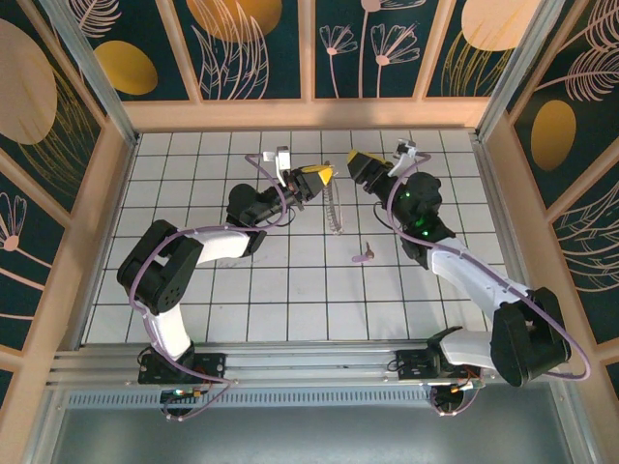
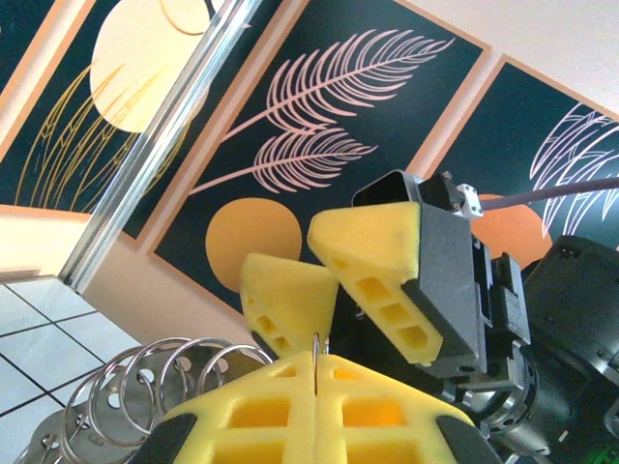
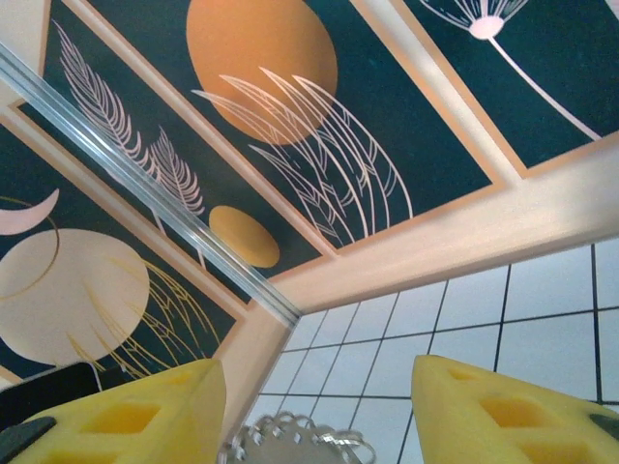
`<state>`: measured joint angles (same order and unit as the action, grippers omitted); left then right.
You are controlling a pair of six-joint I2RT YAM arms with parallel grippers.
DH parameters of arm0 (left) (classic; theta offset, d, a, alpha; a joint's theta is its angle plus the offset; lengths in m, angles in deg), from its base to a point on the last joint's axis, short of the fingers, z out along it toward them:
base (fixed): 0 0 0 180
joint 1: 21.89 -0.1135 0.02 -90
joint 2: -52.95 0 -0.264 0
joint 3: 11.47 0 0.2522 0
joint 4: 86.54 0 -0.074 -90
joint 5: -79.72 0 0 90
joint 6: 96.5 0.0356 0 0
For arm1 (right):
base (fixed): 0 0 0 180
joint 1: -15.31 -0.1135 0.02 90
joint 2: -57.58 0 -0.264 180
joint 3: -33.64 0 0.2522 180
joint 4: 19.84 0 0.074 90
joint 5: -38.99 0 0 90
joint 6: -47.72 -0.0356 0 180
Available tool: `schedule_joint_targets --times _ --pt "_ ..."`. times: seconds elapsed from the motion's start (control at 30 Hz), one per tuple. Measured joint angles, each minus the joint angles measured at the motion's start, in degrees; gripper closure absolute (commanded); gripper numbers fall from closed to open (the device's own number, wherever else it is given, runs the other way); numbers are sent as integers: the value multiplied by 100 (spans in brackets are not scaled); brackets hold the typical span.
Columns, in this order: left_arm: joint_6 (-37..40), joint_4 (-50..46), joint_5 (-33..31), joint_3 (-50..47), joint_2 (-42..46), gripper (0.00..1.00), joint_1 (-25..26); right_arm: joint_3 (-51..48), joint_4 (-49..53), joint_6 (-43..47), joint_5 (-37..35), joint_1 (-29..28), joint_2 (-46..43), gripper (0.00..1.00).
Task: Put the keys on the keyring
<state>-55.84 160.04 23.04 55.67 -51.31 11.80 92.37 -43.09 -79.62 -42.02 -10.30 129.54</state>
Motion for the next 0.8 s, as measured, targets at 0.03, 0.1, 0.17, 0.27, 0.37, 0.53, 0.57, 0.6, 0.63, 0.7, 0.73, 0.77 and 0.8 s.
schedule_joint_targets --times 0.03,0.1,0.17,0.27,0.37,0.53,0.57,0.6,0.63,0.7,0.73,0.77,0.8 --pt "0 0 0 2 0 100 0 0 2 2 -2 0 -11 47" --pt "2 -2 2 2 0 100 0 0 9 7 -4 0 -28 47" --pt "4 -24 11 2 0 100 0 -2 37 22 -17 0 -74 47" --pt "9 -133 28 7 2 100 0 -7 44 24 -13 -2 -177 48" --pt "28 -258 70 22 4 100 0 -7 44 24 -13 -24 -229 49" --pt "26 -345 101 227 9 100 -2 -13 57 17 70 -90 -229 49" --pt "24 -341 111 247 11 100 -7 -22 92 20 68 -114 -240 48" --pt "24 -343 116 256 13 100 -9 -50 136 26 61 -131 -271 47" --pt "24 -345 133 256 17 100 -17 -103 205 39 44 -146 -323 47" --pt "24 -352 179 256 26 100 -42 -254 350 63 -13 -149 -476 45" --pt "26 -400 205 256 50 100 -57 -356 444 66 -55 -144 -579 45" --pt "35 -457 221 254 83 100 -72 -452 527 66 -81 -122 -669 45" --pt "59 -529 223 251 125 100 -83 -540 649 63 -127 -98 -750 46"
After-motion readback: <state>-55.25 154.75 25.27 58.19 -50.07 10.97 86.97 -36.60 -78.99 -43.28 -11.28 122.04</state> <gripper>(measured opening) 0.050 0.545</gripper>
